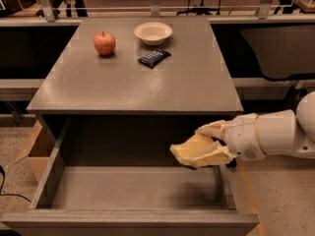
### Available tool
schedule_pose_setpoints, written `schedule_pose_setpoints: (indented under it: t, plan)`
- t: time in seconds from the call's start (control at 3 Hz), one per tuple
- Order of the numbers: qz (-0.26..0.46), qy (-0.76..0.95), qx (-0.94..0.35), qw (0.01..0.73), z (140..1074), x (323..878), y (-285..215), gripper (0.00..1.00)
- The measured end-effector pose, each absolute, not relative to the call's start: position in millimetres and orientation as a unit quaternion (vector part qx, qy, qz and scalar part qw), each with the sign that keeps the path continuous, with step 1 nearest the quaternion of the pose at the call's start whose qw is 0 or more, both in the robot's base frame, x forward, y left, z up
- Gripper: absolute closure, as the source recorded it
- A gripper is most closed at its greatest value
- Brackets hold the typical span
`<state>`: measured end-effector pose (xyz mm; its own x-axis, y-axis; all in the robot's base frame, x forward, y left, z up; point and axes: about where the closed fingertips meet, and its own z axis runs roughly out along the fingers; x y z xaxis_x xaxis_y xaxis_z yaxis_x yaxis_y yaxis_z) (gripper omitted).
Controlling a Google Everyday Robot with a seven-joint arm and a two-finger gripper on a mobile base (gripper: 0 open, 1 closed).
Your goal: Pick sponge from top drawer and place on counter
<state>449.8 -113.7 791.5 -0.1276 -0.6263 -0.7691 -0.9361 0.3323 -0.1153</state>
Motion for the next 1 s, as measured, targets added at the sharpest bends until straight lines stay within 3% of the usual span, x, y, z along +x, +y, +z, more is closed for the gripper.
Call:
schedule_pose_setpoints:
  t: [0.33,1.0]
  plan:
    - [0.194,0.718,-0.543,0.388,800,452,-114,1.0]
    - [0.074,0.697,-0.573,0.425,892,471,-137,1.0]
